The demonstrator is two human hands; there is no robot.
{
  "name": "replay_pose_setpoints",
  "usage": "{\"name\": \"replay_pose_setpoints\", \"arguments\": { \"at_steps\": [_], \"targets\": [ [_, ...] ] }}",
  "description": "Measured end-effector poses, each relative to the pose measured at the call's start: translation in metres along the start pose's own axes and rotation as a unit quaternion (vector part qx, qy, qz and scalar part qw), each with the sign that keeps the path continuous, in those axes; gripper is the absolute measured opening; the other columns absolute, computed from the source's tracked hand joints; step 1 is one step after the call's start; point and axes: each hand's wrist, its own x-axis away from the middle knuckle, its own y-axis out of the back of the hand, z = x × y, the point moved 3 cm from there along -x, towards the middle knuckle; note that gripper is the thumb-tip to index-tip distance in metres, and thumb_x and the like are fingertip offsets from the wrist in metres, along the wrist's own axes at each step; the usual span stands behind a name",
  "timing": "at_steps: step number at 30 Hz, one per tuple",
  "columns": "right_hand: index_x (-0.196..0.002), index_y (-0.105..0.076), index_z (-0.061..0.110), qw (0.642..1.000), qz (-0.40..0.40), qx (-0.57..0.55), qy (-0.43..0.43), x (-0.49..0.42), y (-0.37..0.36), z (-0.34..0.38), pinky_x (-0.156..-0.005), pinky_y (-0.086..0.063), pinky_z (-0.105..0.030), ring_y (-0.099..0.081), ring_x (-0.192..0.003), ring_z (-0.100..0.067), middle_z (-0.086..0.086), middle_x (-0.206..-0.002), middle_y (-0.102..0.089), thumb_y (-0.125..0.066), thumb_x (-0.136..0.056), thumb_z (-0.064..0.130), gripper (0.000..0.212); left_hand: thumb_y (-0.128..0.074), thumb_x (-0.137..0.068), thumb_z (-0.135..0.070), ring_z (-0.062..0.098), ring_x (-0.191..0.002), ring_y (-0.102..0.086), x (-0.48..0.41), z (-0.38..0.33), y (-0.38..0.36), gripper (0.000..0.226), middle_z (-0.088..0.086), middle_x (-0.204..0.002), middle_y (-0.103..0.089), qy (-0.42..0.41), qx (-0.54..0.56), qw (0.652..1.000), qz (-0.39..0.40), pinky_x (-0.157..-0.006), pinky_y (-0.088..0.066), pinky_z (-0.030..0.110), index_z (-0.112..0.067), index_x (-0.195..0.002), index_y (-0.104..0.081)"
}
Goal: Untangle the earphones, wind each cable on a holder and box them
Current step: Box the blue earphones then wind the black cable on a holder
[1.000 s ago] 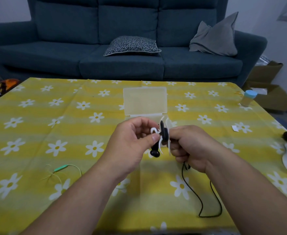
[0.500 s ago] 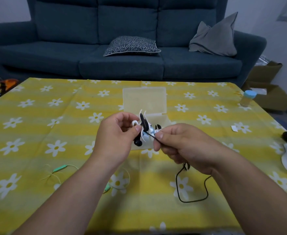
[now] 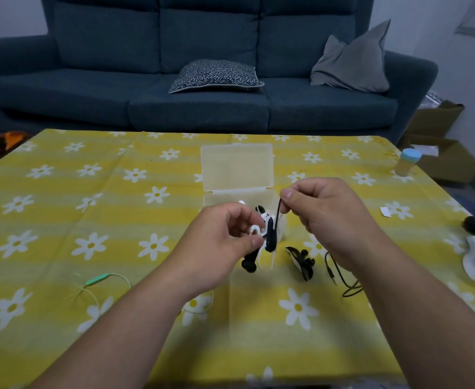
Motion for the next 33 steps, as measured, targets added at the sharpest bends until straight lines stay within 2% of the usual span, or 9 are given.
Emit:
{"name": "replay_pose_setpoints", "arguments": {
  "at_steps": [4, 7, 9, 12, 16, 22, 26, 29, 33],
  "targets": [
    [-0.072, -0.068, 0.008, 0.999, -0.027, 0.031, -0.004, -0.002, 0.0, -0.004, -0.042, -0.025, -0.015, -0.031, -0.039, -0.004, 0.015, -0.041, -0.035, -0.059, -0.097, 0.025, 0.031, -0.068, -0.084, 0.007, 0.015, -0.076, -0.059, 0.0, 0.002, -0.001, 0.019, 0.007, -0.082, -0.064, 0.0, 0.063, 0.998, 0.018, -0.071, -0.051, 0.025, -0.01, -0.093, -0.07],
    [-0.069, -0.068, 0.011, 0.998, -0.021, -0.024, -0.053, -0.004, -0.003, -0.01, -0.051, -0.028, -0.021, -0.035, -0.039, -0.002, 0.017, -0.043, -0.042, -0.059, -0.097, 0.024, 0.032, -0.067, -0.085, 0.008, 0.018, -0.077, -0.06, 0.0, 0.0, -0.002, 0.018, 0.01, -0.084, -0.065, -0.011, 0.108, 0.994, 0.009, -0.075, -0.052, 0.029, -0.007, -0.094, -0.069],
    [-0.065, -0.067, 0.011, 0.994, 0.01, -0.057, -0.092, -0.003, -0.009, -0.012, -0.05, -0.027, -0.022, -0.034, -0.039, -0.002, 0.016, -0.043, -0.045, -0.058, -0.097, 0.018, 0.034, -0.065, -0.085, 0.01, 0.019, -0.075, -0.06, 0.001, -0.001, -0.001, 0.018, 0.01, -0.081, -0.064, -0.016, 0.141, 0.99, -0.004, -0.073, -0.053, 0.03, -0.005, -0.094, -0.069],
    [-0.059, -0.064, 0.015, 0.985, 0.088, -0.059, -0.139, 0.001, -0.021, -0.016, -0.046, -0.018, -0.026, -0.024, -0.045, -0.013, 0.008, -0.047, -0.037, -0.055, -0.095, 0.017, 0.038, -0.063, -0.085, 0.011, 0.02, -0.071, -0.062, 0.001, -0.003, 0.0, 0.018, 0.009, -0.078, -0.067, -0.021, 0.179, 0.983, -0.028, -0.065, -0.053, 0.028, -0.005, -0.092, -0.068],
    [-0.071, -0.064, 0.014, 0.972, 0.175, -0.035, -0.155, 0.007, -0.033, -0.019, -0.047, -0.016, -0.027, -0.021, -0.049, -0.014, 0.005, -0.053, -0.032, -0.046, -0.098, 0.018, 0.033, -0.061, -0.087, 0.009, 0.019, -0.064, -0.065, -0.001, -0.002, 0.007, 0.016, 0.011, -0.078, -0.068, -0.005, 0.22, 0.97, -0.099, -0.056, -0.053, 0.024, -0.004, -0.095, -0.066],
    [-0.081, -0.065, 0.01, 0.957, 0.257, -0.045, -0.128, 0.013, -0.039, -0.016, -0.048, -0.019, -0.025, -0.024, -0.049, -0.012, 0.006, -0.052, -0.034, -0.044, -0.105, 0.023, 0.035, -0.065, -0.087, 0.004, 0.015, -0.063, -0.063, -0.005, 0.008, 0.019, 0.018, 0.006, -0.076, -0.069, 0.012, 0.177, 0.967, -0.18, -0.061, -0.054, 0.026, -0.013, -0.09, -0.068],
    [-0.081, -0.07, 0.006, 0.953, 0.281, -0.045, -0.102, 0.016, -0.037, -0.011, -0.047, -0.022, -0.023, -0.025, -0.049, -0.013, 0.003, -0.055, -0.034, -0.05, -0.102, 0.022, 0.033, -0.067, -0.087, 0.004, 0.018, -0.069, -0.062, -0.006, 0.014, 0.024, 0.016, 0.018, -0.085, -0.07, 0.018, 0.109, 0.974, -0.197, -0.063, -0.052, 0.028, -0.011, -0.092, -0.068],
    [-0.079, -0.072, 0.005, 0.963, 0.253, -0.05, -0.073, 0.015, -0.033, -0.006, -0.049, -0.021, -0.027, -0.026, -0.051, -0.013, 0.004, -0.053, -0.035, -0.057, -0.099, 0.022, 0.03, -0.07, -0.085, 0.003, 0.016, -0.071, -0.063, -0.007, 0.014, 0.024, 0.017, 0.017, -0.088, -0.072, 0.009, 0.038, 0.981, -0.191, -0.065, -0.054, 0.027, -0.014, -0.09, -0.068],
    [-0.074, -0.072, 0.006, 0.978, 0.18, -0.091, -0.048, 0.01, -0.022, -0.001, -0.049, -0.019, -0.028, -0.023, -0.05, -0.015, 0.002, -0.051, -0.032, -0.058, -0.097, 0.02, 0.03, -0.069, -0.085, 0.004, 0.013, -0.068, -0.06, -0.007, 0.009, 0.02, 0.017, 0.01, -0.078, -0.068, 0.005, 0.0, 0.99, -0.142, -0.062, -0.052, 0.021, -0.013, -0.088, -0.068]
  ]
}}
